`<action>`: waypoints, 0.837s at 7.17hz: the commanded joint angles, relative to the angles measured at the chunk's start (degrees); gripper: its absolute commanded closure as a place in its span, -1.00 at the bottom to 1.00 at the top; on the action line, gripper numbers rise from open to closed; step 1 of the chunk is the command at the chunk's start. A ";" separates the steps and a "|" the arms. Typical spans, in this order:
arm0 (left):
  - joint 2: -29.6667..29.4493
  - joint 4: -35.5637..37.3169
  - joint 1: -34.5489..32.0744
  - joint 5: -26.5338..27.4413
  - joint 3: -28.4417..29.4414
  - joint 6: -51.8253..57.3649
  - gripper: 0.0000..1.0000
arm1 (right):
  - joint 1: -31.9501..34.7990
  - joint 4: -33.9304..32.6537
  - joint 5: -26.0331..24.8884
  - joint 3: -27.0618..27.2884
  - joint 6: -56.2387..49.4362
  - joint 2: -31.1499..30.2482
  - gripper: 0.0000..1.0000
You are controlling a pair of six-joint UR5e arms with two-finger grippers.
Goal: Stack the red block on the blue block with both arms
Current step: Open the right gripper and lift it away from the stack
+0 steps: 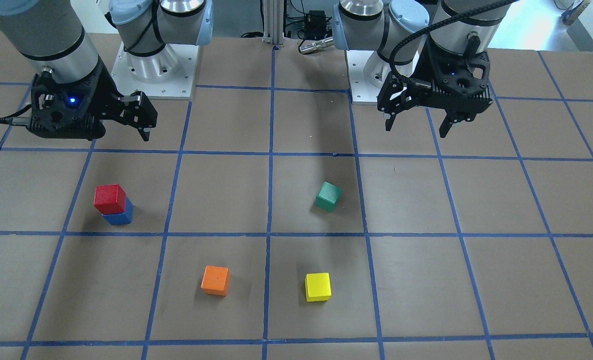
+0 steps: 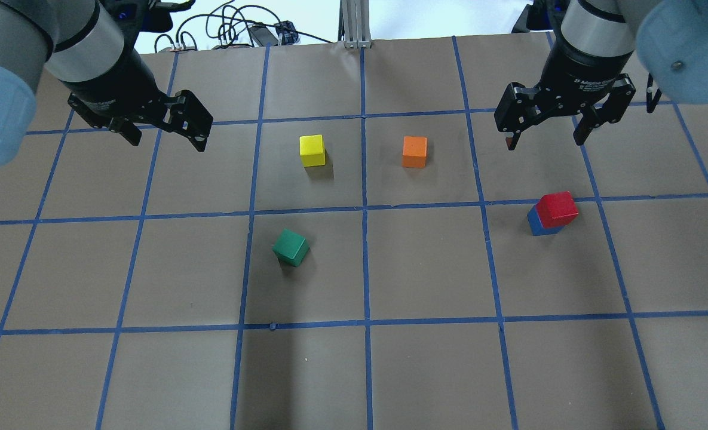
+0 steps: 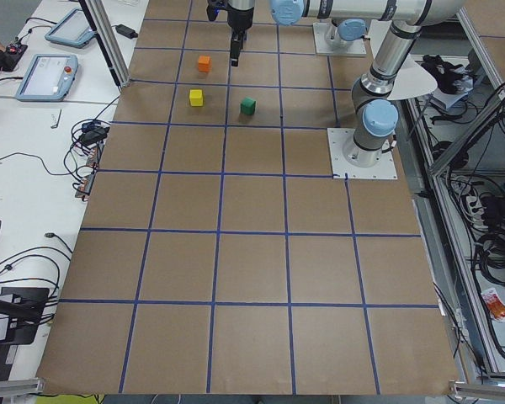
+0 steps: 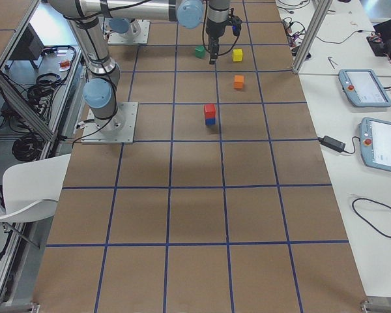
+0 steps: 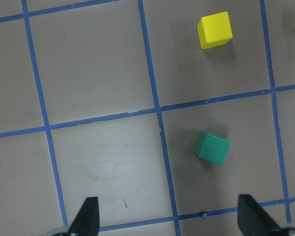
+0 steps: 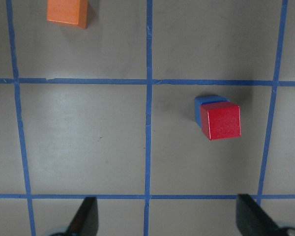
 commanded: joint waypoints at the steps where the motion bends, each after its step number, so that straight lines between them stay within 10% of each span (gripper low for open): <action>1: 0.00 -0.02 0.00 0.01 -0.09 0.00 -1.00 | 1.13 0.48 0.14 -0.08 0.59 -0.42 -1.00; 6: -0.09 0.07 0.00 0.02 0.00 0.00 -1.00 | 2.19 -0.23 -0.12 0.01 0.59 -0.15 -1.00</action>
